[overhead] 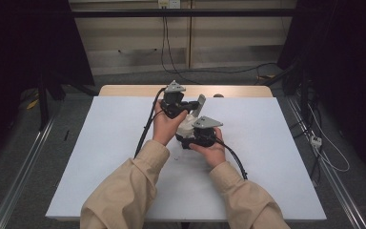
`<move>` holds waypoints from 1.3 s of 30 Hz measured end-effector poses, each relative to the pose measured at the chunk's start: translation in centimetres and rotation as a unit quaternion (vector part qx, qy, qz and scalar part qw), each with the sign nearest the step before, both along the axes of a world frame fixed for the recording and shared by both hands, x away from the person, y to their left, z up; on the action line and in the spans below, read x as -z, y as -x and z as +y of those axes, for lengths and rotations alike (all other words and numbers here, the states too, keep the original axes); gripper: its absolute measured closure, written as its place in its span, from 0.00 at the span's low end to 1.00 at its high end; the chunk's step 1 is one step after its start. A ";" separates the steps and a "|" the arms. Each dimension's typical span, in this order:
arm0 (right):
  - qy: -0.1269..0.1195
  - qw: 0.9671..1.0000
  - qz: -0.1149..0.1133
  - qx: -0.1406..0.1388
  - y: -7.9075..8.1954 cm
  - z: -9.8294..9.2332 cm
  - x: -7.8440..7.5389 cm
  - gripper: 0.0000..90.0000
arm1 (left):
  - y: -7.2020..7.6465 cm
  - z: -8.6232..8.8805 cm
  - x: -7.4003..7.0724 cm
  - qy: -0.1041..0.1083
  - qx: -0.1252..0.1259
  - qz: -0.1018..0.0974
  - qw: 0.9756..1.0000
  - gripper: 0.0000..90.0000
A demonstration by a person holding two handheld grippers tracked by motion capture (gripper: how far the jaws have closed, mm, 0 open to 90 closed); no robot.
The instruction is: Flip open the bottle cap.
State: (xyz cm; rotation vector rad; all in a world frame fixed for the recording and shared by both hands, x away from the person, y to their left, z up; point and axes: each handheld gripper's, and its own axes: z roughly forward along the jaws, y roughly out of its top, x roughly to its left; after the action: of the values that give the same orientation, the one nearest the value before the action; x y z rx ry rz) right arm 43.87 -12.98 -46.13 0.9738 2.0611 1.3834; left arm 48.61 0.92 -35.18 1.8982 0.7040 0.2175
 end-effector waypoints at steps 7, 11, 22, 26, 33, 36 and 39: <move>0.000 1.000 0.000 0.000 0.0 0.0 0.0 0.21 | -0.2 -0.2 0.3 -0.014 0.004 -0.002 1.000 1.00; 0.001 1.000 0.000 0.000 0.0 0.0 0.0 0.21 | -0.2 -0.4 0.6 -0.013 0.004 0.001 1.000 1.00; 0.001 1.000 0.000 0.000 0.0 0.0 0.0 0.21 | -0.3 -0.6 0.5 -0.019 0.003 -0.009 1.000 1.00; 0.001 1.000 -0.001 0.000 0.0 0.0 0.0 0.21 | -0.4 -0.6 0.5 -0.022 0.003 -0.010 1.000 1.00; 0.002 1.000 0.000 0.000 0.0 0.0 0.0 0.21 | -0.3 -0.9 0.6 -0.028 0.004 -0.016 0.999 1.00; 0.003 1.000 0.000 0.000 0.0 0.0 0.0 0.21 | -0.3 -1.0 0.6 -0.032 0.005 -0.019 0.999 1.00; 0.003 1.000 0.000 0.000 0.0 0.1 0.0 0.21 | -0.3 -1.0 0.6 -0.032 0.005 -0.020 0.999 1.00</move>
State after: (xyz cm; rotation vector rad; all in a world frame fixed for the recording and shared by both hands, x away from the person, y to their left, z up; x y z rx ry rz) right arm 43.86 -12.92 -46.18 0.9724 2.0642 1.3759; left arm 48.95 -0.12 -35.80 1.9531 0.6669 0.2746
